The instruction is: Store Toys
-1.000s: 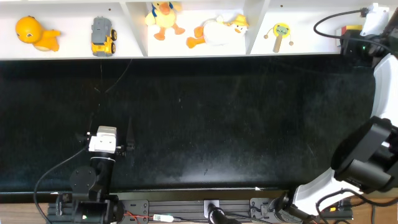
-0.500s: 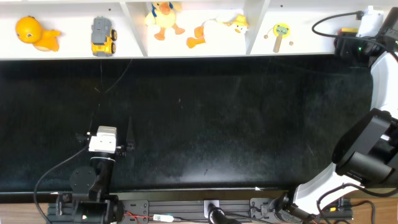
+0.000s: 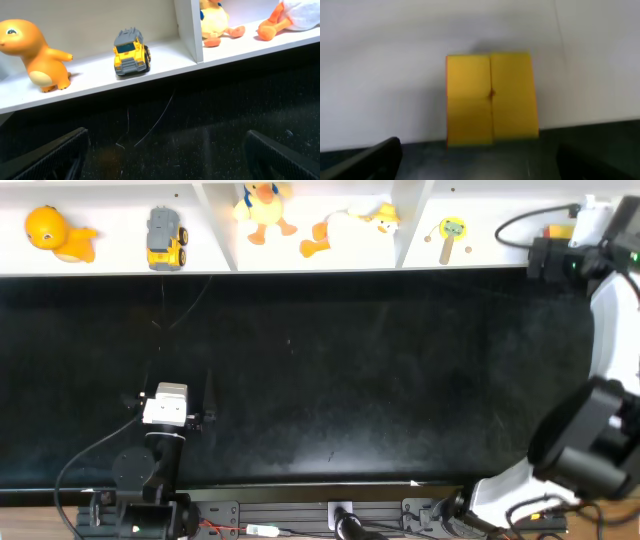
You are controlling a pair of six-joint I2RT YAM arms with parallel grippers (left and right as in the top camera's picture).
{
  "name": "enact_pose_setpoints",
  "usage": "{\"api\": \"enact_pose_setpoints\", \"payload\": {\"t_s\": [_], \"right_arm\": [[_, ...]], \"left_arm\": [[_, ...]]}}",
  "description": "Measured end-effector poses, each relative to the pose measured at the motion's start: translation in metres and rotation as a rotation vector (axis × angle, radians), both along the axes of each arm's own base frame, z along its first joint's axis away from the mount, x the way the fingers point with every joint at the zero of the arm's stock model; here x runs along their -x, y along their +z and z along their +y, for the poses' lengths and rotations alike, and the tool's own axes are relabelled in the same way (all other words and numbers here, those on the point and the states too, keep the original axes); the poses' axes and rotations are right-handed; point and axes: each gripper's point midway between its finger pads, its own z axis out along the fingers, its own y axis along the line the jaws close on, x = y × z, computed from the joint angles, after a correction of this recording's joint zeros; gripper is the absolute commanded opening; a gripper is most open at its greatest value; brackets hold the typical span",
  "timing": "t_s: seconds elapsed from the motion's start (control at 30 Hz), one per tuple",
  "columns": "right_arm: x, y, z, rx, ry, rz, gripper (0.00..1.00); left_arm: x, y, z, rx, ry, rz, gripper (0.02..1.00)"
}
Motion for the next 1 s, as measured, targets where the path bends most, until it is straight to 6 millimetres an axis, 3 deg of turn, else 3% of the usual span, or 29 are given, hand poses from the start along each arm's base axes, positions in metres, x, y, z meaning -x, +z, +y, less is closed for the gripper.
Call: {"api": "enact_pose_setpoints", "payload": {"t_s": [0.13,0.33,0.5,0.63,0.77,1.0], "right_arm": [[0.035,0.003,0.011,0.025,-0.017,-0.012,0.996],[0.080,-0.024,0.028,0.039,-0.051,0.032,0.996],[0.085,-0.026,0.053,0.113,-0.088,-0.060,0.996],[0.087,-0.021,0.100,0.135,-0.026,-0.148,0.998],[0.097,-0.036,0.139,0.093,0.016,-0.186,0.993],[0.119,-0.057,0.144,0.035,-0.051,-0.330,0.996]], "left_arm": [[0.000,0.000,0.000,0.000,0.000,0.000,0.996],[0.000,0.000,0.000,0.000,0.000,-0.001,0.998],[0.000,0.000,0.000,0.000,0.000,0.000,0.998],[0.000,0.000,0.000,0.000,0.000,-0.001,0.996],[0.000,0.000,0.000,0.000,0.000,-0.001,0.998],[0.000,0.000,0.000,0.000,0.000,-0.001,0.998]]}}
